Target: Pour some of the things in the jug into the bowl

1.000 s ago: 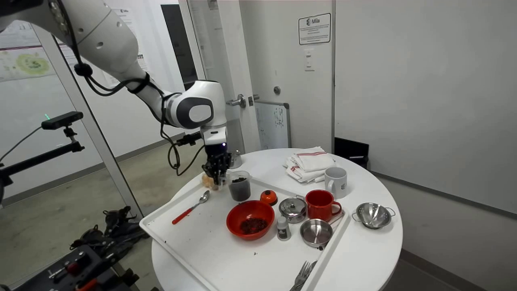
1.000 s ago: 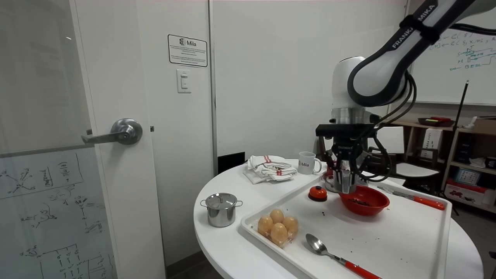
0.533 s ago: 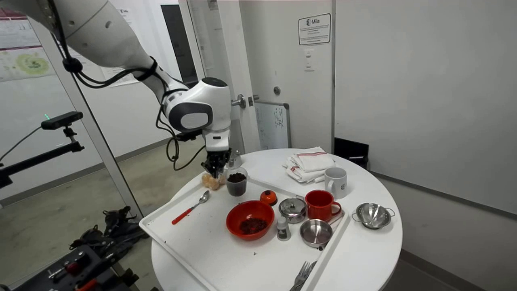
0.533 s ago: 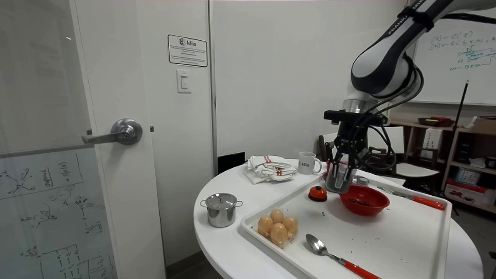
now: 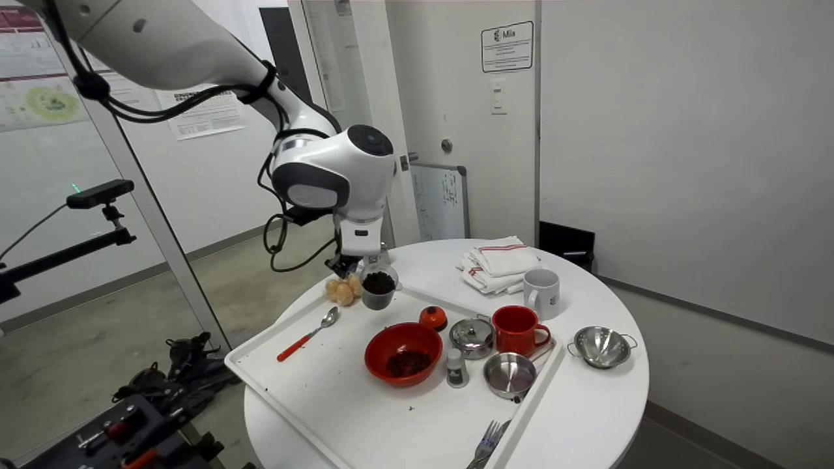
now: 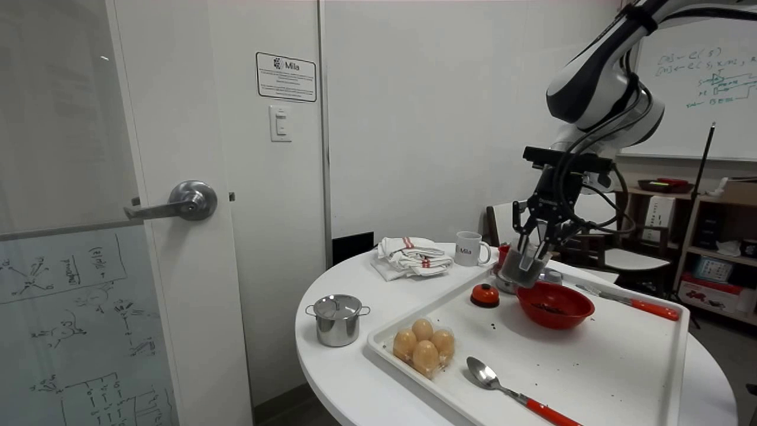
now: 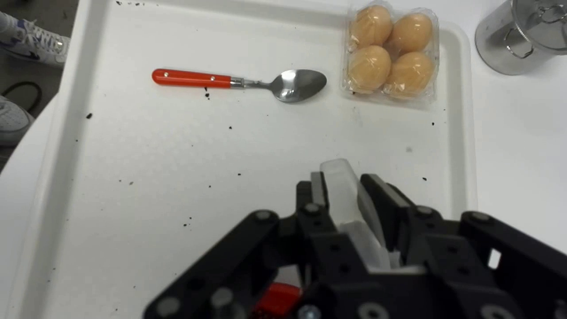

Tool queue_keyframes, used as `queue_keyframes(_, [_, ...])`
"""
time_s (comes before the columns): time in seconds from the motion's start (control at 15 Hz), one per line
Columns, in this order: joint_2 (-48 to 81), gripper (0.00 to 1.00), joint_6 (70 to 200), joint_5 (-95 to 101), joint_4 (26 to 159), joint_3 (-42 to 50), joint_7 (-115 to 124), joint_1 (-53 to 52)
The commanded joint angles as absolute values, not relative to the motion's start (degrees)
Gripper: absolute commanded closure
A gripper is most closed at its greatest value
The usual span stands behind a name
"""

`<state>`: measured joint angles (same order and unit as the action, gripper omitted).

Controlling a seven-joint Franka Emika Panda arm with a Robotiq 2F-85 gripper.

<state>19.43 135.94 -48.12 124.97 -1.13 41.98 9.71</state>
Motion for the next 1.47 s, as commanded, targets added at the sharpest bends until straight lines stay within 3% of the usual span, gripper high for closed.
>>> queue_keyframes(0.0, [19.4, 0.74, 134.9, -49.2, 124.8, 1.5, 41.2, 7.5])
queue_keyframes(0.07, [19.6, 0.89, 134.6, -49.0, 124.6, 1.6, 41.2, 7.4])
queue_keyframes(1.4, [24.5, 0.91, 101.8, -62.2, 118.9, 9.9, 29.4, 14.0])
